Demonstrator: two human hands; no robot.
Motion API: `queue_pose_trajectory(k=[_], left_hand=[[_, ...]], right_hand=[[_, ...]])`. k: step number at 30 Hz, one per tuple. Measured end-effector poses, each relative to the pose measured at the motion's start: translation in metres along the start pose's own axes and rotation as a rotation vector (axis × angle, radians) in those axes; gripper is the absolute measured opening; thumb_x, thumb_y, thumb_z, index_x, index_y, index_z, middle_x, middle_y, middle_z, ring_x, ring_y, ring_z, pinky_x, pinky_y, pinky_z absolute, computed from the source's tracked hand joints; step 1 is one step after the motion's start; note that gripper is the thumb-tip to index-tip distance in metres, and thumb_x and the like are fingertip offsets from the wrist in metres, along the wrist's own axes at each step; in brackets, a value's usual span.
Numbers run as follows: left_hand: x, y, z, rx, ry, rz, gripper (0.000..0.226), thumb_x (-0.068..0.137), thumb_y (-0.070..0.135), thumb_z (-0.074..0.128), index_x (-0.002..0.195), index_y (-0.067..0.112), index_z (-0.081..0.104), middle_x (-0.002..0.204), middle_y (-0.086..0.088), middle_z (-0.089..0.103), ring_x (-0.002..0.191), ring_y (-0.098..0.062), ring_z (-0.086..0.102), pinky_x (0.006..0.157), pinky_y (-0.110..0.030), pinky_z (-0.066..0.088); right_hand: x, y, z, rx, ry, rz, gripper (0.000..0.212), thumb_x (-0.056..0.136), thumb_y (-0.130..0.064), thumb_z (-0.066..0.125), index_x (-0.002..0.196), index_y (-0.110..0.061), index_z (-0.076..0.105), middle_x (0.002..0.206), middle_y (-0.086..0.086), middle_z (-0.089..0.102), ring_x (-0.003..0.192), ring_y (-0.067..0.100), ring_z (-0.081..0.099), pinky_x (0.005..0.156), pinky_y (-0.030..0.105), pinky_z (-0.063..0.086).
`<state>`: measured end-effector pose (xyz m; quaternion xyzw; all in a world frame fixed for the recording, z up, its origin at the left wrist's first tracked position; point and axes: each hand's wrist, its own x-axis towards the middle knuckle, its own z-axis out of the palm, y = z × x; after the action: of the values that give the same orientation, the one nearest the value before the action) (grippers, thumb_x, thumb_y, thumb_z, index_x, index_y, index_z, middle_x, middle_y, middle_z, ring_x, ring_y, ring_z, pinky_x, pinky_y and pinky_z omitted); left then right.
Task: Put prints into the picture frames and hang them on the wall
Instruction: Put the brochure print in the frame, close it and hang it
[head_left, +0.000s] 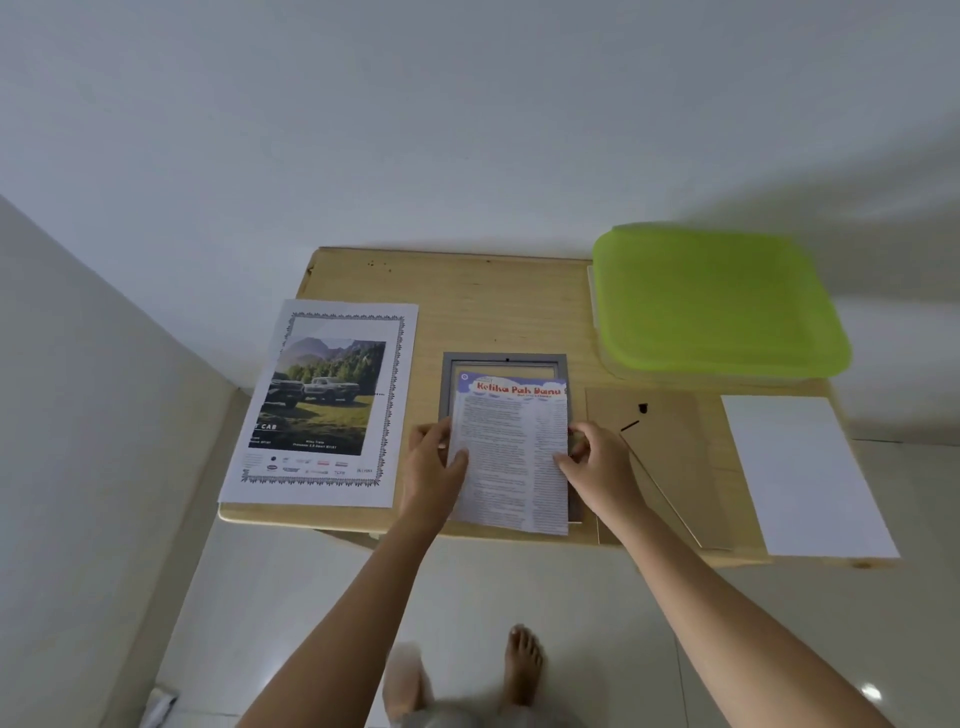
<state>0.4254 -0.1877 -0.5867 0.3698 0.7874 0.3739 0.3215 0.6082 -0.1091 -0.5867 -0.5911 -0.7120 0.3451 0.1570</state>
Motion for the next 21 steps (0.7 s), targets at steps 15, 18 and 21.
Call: queue_pose_trajectory(k=[15,18,21], left_hand=[[-0.035,-0.032,0.001,0.545,-0.181,0.381,0.043,0.096,0.027,0.045,0.135,0.010,0.043,0.145,-0.004,0.035,0.133,-0.017,0.036,0.105,-0.034,0.036],[-0.031,-0.027,0.000,0.567,-0.188,0.341,0.045,0.096,0.029,0.045,0.137,0.012,0.040,0.147,-0.004,0.030,0.134,-0.018,0.032,0.107,-0.035,0.034],[-0.026,-0.022,0.000,0.623,-0.206,0.333,0.048,0.097,0.031,0.042,0.141,0.015,0.034,0.152,-0.004,0.022,0.138,-0.017,0.025,0.109,-0.034,0.030]], right_hand=[[-0.016,-0.014,0.022,-0.365,-0.312,-0.362,0.049,0.096,-0.028,0.042,0.142,-0.018,0.030,0.151,0.001,0.022,0.139,0.017,0.019,0.108,0.030,0.031],[-0.007,-0.015,0.020,-0.360,-0.337,-0.391,0.046,0.096,-0.024,0.042,0.141,-0.018,0.033,0.152,0.000,0.021,0.140,0.017,0.018,0.108,0.029,0.031],[-0.002,-0.015,0.019,-0.351,-0.308,-0.371,0.046,0.095,-0.022,0.045,0.139,-0.018,0.035,0.151,-0.001,0.022,0.138,0.017,0.022,0.104,0.030,0.036]])
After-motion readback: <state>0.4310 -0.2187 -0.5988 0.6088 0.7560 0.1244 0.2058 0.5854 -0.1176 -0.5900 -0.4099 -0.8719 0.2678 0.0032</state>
